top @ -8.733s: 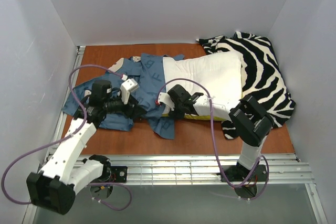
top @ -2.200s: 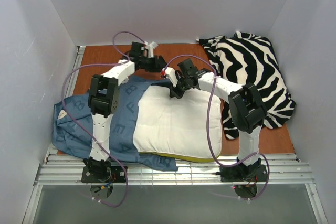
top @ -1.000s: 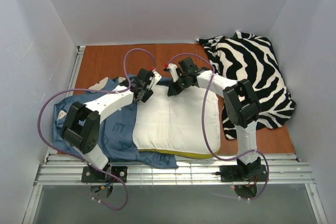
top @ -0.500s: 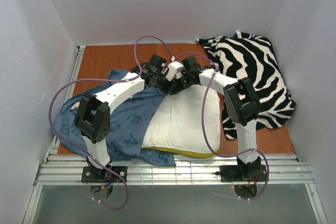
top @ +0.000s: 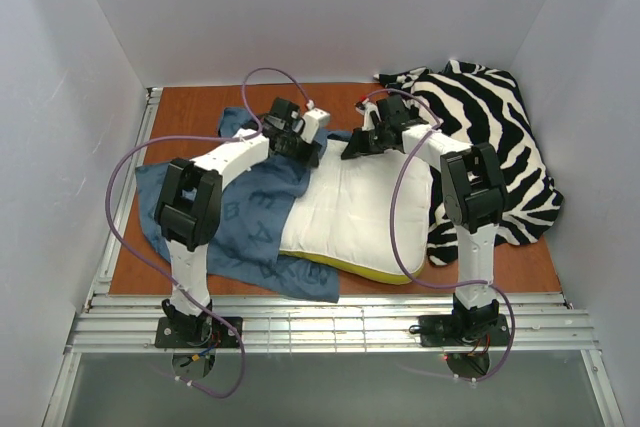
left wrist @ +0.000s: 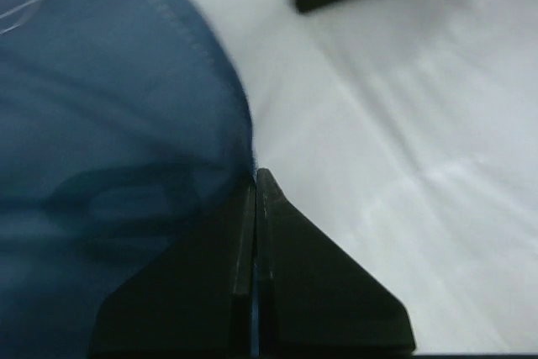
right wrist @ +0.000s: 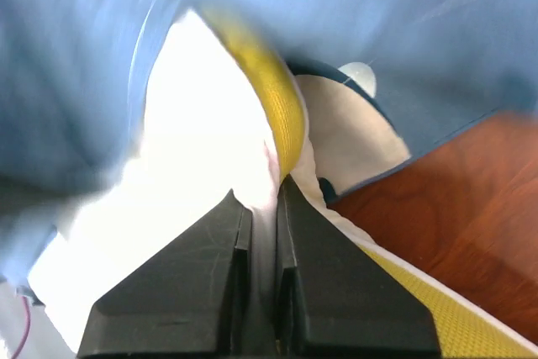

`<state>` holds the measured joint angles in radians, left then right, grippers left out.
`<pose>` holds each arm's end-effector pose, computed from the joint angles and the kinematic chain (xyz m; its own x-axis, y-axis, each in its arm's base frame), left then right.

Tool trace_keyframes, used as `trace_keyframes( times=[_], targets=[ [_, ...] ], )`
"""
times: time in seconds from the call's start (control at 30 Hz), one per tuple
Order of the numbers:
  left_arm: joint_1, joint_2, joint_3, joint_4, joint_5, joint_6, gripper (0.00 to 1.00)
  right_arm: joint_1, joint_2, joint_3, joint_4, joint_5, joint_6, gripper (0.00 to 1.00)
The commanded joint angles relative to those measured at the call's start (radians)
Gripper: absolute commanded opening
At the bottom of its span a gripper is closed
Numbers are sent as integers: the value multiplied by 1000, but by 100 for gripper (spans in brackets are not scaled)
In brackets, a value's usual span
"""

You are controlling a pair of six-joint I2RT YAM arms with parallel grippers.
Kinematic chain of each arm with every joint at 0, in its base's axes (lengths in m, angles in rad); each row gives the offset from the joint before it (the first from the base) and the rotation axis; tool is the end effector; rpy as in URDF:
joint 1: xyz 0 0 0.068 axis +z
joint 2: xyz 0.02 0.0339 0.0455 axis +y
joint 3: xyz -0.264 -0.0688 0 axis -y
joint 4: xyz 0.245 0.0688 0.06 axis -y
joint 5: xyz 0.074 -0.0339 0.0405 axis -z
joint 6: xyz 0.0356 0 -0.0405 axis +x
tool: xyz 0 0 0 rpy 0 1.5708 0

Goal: Put the pillow into the pillowcase

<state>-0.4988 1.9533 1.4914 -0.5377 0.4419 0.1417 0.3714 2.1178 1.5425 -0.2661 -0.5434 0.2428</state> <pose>0.3633 -0.2152 0.2136 -0.6416 0.4949 -0.5860 0.7334 0.6195 -0.2798 0.4268 0.1860 0.1781 -0.8262 -0.1010 -0.5542 -0.4462 0.7179 0.5344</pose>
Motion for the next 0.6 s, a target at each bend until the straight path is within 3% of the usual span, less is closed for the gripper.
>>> trace_keyframes(
  times=[0.0, 0.03, 0.07, 0.1, 0.13, 0.17, 0.2, 0.27, 0.3, 0.4, 0.57],
  targets=[
    [109, 44, 127, 39, -85, 47, 0, -3, 7, 67, 169, 49, 59, 1],
    [115, 45, 160, 45, -85, 58, 3, -3, 10, 94, 165, 30, 47, 1],
    [123, 41, 170, 60, -100, 56, 29, -2, 14, 117, 112, 22, -9, 12],
    [126, 24, 178, 65, -88, 50, 46, -2, 14, 151, 72, 19, -40, 43],
    [134, -14, 184, 67, -78, 38, 57, -5, 5, 207, 21, 8, -74, 61],
    [135, -46, 182, 70, -77, 23, 72, -3, -7, 232, -23, 11, -162, 72],
    [138, -77, 178, 68, -77, -3, 77, -5, -25, 246, -101, 17, -203, 88],
    [158, -193, 135, 56, -71, -34, 98, -3, -120, 229, -152, 49, -291, 93],
    [166, -233, 110, 44, -62, -43, 98, -5, -168, 203, -172, 66, -369, 97],
    [195, -420, -7, -13, -106, -51, 98, 3, -349, 78, -231, 123, -511, 99],
    [233, -644, -178, -148, -147, -68, 98, 139, -600, -190, -283, 319, -654, 99]
  ],
)
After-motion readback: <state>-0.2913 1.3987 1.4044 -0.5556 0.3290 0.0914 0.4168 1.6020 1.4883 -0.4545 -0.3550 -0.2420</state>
